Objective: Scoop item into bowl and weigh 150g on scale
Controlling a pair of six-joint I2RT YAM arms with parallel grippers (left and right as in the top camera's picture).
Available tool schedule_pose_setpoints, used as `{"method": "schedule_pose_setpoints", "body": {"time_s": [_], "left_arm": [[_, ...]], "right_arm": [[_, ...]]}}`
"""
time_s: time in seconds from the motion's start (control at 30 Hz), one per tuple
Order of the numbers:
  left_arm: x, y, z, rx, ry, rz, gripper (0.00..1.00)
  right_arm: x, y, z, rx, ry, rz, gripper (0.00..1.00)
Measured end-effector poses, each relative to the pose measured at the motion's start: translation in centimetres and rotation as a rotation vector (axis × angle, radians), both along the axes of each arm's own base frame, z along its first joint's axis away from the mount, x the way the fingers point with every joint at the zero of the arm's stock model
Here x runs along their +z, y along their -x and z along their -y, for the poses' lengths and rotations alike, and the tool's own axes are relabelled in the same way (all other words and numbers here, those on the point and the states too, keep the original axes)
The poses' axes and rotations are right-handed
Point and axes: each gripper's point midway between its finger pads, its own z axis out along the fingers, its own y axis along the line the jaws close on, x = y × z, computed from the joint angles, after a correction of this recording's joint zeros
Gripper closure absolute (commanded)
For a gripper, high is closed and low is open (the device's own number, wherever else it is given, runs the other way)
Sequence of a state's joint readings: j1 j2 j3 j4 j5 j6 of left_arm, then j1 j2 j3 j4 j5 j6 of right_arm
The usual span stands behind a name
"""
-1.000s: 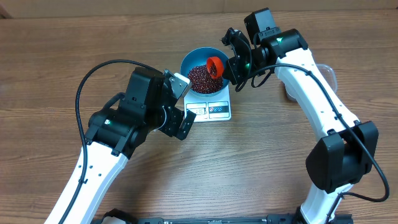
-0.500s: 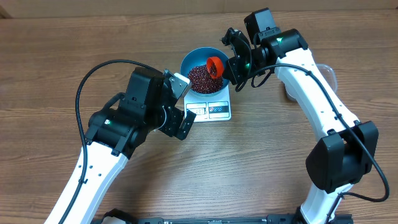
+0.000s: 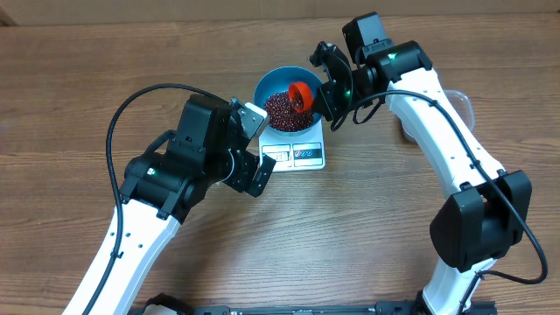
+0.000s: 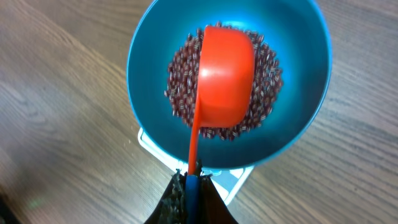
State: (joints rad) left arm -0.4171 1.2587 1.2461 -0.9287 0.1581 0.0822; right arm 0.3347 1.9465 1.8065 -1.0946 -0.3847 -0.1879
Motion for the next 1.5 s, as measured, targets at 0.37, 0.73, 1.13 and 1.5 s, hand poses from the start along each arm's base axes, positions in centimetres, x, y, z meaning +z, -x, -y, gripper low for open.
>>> {"method": "schedule_pose_setpoints", "body": {"time_s": [0.37,0.73,1.13,1.5], "left_arm": [[0.00,0.00,0.00,0.000,0.000,0.000,0.00],[0.00,0.00,0.00,0.000,0.000,0.000,0.00],[0.00,0.00,0.00,0.000,0.000,0.000,0.00],[-0.14,-0.05,0.02,0.000,-0.002,-0.004,0.00]], "right_arm": [[0.08,-0.19,-0.05,-0.028,-0.010,-0.007,0.96],[0.08,-0.19,-0.05,-0.030,-0.010,-0.009,0.96],[-0.10,0.50,-0.01,0.005,-0.003,-0.023,0.96],[0.00,0.44,-0.17,0.029,-0.007,-0.007,0.96]]}}
